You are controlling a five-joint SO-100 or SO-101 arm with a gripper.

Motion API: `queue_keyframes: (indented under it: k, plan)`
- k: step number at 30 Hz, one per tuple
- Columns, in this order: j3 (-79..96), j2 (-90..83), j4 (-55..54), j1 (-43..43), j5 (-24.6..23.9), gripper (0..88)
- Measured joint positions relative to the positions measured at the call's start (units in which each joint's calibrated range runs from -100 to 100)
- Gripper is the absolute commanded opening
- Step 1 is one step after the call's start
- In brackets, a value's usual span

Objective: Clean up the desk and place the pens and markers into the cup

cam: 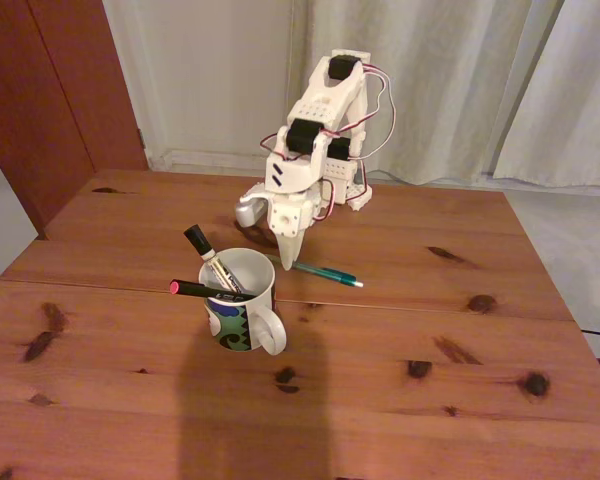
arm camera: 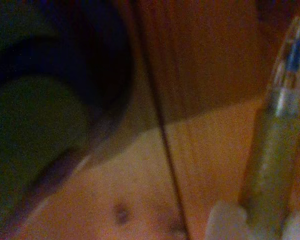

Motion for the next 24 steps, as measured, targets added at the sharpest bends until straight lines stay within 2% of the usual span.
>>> queue_keyframes:
  k: [15, 24]
  plan:
    - [0.1, -16.7, 0.0, 0.1, 0.4, 0.8]
    - [0.2, -26.7, 0.0, 0.1, 8.6, 0.8]
